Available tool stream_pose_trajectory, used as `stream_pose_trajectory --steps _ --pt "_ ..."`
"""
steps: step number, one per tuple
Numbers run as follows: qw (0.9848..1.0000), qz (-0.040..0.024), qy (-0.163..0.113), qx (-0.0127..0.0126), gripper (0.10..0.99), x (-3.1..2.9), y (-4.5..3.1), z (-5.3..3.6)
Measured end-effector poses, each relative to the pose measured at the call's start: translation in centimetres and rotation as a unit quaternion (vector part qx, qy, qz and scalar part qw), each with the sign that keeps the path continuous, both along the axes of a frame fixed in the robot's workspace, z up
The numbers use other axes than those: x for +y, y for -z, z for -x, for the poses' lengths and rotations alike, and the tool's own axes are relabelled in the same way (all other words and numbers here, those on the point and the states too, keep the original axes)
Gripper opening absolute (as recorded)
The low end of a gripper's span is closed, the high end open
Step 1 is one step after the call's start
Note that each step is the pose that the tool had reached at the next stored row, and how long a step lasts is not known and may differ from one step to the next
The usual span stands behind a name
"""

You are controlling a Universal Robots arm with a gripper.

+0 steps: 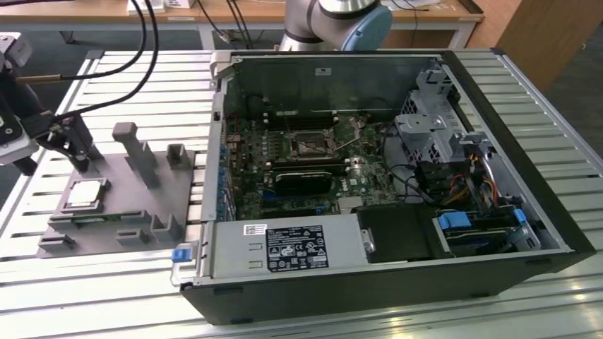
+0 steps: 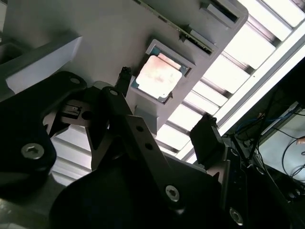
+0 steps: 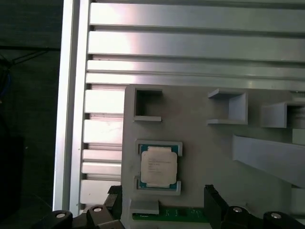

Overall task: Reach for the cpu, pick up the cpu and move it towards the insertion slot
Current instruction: 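Pick up the cpu and move it towards the insertion slot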

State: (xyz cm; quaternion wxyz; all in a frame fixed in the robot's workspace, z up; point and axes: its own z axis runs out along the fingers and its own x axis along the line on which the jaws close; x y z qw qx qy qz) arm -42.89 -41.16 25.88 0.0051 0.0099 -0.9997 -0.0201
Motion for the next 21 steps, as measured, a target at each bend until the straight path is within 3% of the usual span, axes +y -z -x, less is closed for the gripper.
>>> stream_pose_trajectory --steps 21 --pt "1.0000 -0.0010 0.000 0.0002 0.773 0.00 3.29 0.07"
